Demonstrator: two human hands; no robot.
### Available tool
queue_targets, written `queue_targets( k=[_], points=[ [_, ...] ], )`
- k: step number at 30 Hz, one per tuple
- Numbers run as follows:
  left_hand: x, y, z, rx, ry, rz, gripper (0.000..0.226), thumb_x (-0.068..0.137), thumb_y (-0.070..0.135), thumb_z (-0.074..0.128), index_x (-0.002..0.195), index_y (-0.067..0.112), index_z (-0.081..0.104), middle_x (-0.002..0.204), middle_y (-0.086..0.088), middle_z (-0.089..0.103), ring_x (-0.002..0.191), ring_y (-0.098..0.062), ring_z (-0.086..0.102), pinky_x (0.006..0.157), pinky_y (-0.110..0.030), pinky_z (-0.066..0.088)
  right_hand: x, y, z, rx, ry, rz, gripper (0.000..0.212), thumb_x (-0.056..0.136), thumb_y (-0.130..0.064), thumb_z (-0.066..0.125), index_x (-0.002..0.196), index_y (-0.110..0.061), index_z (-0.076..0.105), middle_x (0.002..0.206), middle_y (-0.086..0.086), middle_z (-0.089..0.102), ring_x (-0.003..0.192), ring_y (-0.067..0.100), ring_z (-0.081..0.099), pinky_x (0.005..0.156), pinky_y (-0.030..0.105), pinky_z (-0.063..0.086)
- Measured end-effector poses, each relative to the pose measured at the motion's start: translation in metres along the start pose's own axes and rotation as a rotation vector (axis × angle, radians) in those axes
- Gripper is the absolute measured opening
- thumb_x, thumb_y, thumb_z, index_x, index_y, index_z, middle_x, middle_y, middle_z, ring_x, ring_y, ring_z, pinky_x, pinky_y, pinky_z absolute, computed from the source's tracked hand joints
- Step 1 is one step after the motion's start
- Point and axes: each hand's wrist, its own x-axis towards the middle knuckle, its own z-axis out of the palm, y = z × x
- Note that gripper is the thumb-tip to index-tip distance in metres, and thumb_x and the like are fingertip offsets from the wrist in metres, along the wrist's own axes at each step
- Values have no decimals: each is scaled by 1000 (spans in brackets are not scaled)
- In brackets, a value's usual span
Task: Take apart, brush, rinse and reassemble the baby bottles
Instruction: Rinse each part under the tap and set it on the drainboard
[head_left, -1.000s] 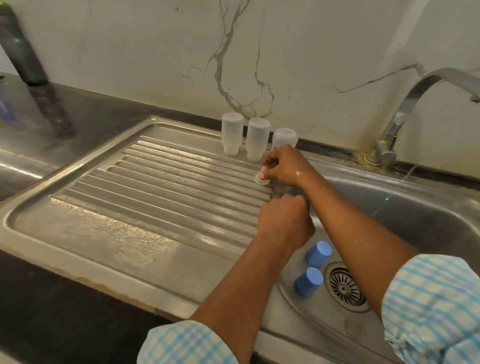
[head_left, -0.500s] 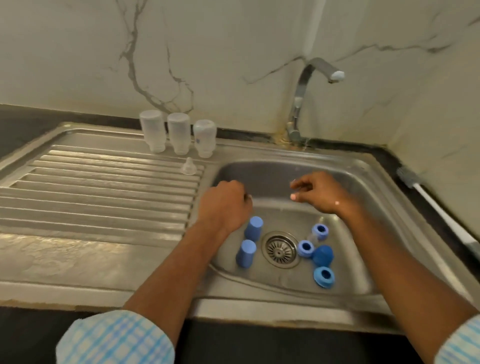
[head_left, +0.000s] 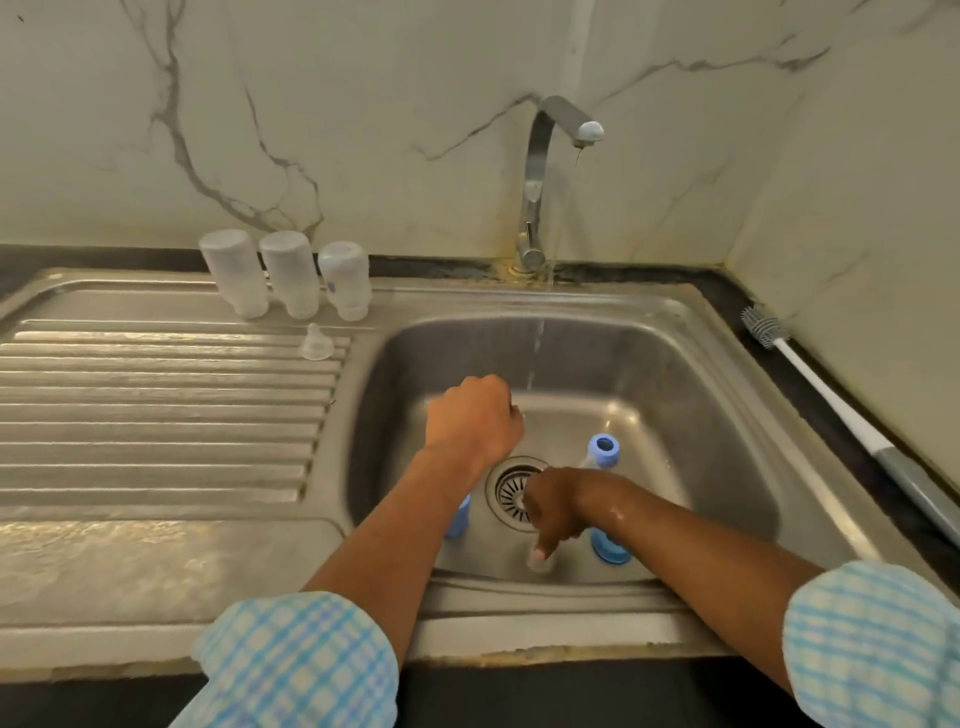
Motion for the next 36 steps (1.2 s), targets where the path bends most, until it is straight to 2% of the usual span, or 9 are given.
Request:
queue_targets(
  k=[3, 6, 8, 12, 15, 18, 23, 28, 36],
  points=[
    [5, -6, 4, -25, -3, -27, 22, 94, 30, 52, 87, 12, 63, 91, -9, 69, 85, -33, 67, 78, -40, 57, 10, -7, 10, -71, -9, -51, 32, 86, -34, 72, 83, -2, 66, 70, 5, 62, 63, 16, 55, 51, 19, 37],
    [13, -11, 4, -68, -9, -58, 23, 95, 30, 51, 87, 12, 63, 90, -8, 69, 83, -31, 65, 77, -40, 57, 14, -4, -2, -14, -29, -30, 30, 87, -26, 68, 101, 1, 72, 93, 12, 72, 79, 21, 61, 65, 25, 48],
    [22, -12, 3, -125, -16, -75, 22, 95, 27, 50, 90, 12, 66, 91, -8, 69, 82, -31, 65, 75, -39, 57, 13, 13, -28, 240, 122, -6, 24, 88, -21, 67, 105, -5, 73, 100, 12, 73, 85, 24, 67, 78, 34, 55],
    [40, -11, 10, -308, -16, -166, 21, 92, 21, 49, 72, 18, 51, 92, -15, 70, 88, -37, 66, 74, -38, 54, 3, 39, -72, 1142, 598, -18, 20, 101, -16, 52, 106, -2, 65, 87, 12, 62, 68, 17, 60, 61, 26, 50],
    [53, -5, 20, -521, -51, -221, 21, 95, 19, 50, 77, 15, 59, 89, -15, 70, 88, -36, 67, 75, -37, 55, 17, 41, -84, 1460, 729, -32, 25, 106, -21, 39, 105, -7, 60, 87, 10, 59, 71, 19, 61, 62, 29, 52],
    [67, 5, 26, -938, -72, -287, 24, 102, 18, 46, 88, 14, 65, 85, -9, 66, 83, -29, 66, 78, -46, 59, 30, 40, -90, 1540, 740, -28, 30, 107, -23, 32, 111, -10, 59, 91, 9, 64, 78, 23, 65, 63, 32, 52],
    [85, 20, 27, -1435, -68, -381, 18, 102, 9, 53, 105, 6, 70, 91, -15, 73, 78, -22, 71, 70, -33, 61, 31, 42, -90, 1524, 783, -77, 30, 105, -26, 37, 108, -19, 66, 92, 8, 75, 86, 23, 73, 73, 38, 59],
    [93, 12, 30, -1580, -18, -440, 13, 94, -5, 60, 105, -1, 66, 89, -18, 70, 76, -20, 69, 69, -29, 61, 36, 41, -92, 1405, 906, -89, 25, 104, -22, 42, 100, -19, 66, 96, 8, 73, 87, 23, 71, 67, 31, 54],
    [92, 13, 43, -1407, 73, -285, 16, 94, 0, 62, 107, 1, 72, 88, -13, 76, 80, -22, 75, 71, -30, 61, 36, 37, -97, 1369, 987, -114, 16, 95, -12, 57, 87, -17, 69, 87, 13, 73, 86, 31, 71, 78, 46, 60]
  ],
)
